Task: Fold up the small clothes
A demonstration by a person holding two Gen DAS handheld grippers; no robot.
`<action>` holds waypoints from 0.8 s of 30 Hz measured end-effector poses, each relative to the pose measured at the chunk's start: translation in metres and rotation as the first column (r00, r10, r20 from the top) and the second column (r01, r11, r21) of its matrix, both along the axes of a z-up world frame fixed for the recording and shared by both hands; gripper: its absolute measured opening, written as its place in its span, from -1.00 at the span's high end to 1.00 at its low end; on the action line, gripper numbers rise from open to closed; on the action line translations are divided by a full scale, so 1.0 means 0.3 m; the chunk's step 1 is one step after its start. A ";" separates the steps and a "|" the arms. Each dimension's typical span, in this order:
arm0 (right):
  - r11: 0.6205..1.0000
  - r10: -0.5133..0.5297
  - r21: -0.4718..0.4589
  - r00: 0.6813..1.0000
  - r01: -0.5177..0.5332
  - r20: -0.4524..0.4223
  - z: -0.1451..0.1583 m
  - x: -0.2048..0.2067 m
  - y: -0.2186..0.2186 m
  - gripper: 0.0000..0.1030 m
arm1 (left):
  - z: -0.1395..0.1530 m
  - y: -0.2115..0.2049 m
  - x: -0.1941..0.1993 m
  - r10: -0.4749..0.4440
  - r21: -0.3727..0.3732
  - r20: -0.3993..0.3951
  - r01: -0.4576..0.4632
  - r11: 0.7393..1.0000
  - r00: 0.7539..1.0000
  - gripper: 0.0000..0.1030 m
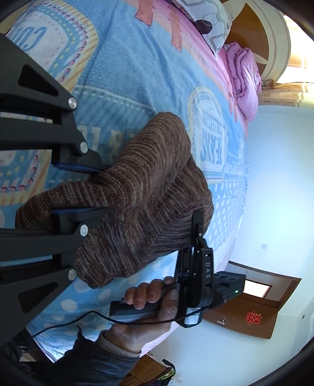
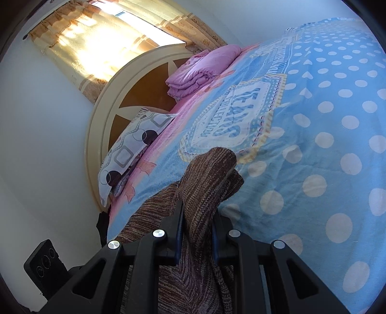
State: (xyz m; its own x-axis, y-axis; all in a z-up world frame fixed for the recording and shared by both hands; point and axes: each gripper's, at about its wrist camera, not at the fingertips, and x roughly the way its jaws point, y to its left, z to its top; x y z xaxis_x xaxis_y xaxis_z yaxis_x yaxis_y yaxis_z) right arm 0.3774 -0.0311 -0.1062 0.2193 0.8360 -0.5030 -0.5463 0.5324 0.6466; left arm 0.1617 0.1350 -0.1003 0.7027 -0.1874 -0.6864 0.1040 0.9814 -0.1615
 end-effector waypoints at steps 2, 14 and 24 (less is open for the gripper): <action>1.000 -0.006 -0.009 1.000 0.006 -0.005 -0.012 0.004 0.008 0.64 | -0.018 0.009 -0.011 0.002 0.002 -0.013 -0.002 1.000 1.000 0.54; 0.975 -0.100 -0.195 0.994 0.105 0.037 -0.109 -0.002 -0.030 0.28 | -0.048 0.008 -0.075 0.049 0.062 -0.021 -0.047 0.997 0.999 0.04; 0.984 0.084 -0.169 0.977 -0.051 0.197 0.038 -0.436 -0.055 0.16 | -0.073 0.085 0.021 0.232 0.179 0.062 -0.240 0.954 0.971 -0.87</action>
State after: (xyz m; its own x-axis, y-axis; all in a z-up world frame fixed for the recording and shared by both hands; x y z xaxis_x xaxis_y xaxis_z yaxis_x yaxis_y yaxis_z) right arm 0.2467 -0.0475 -0.0948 0.2764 0.7637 -0.5834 -0.6956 0.5778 0.4270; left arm 0.1680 0.1605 -0.1223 0.7391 0.1137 -0.6639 -0.1313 0.9911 0.0236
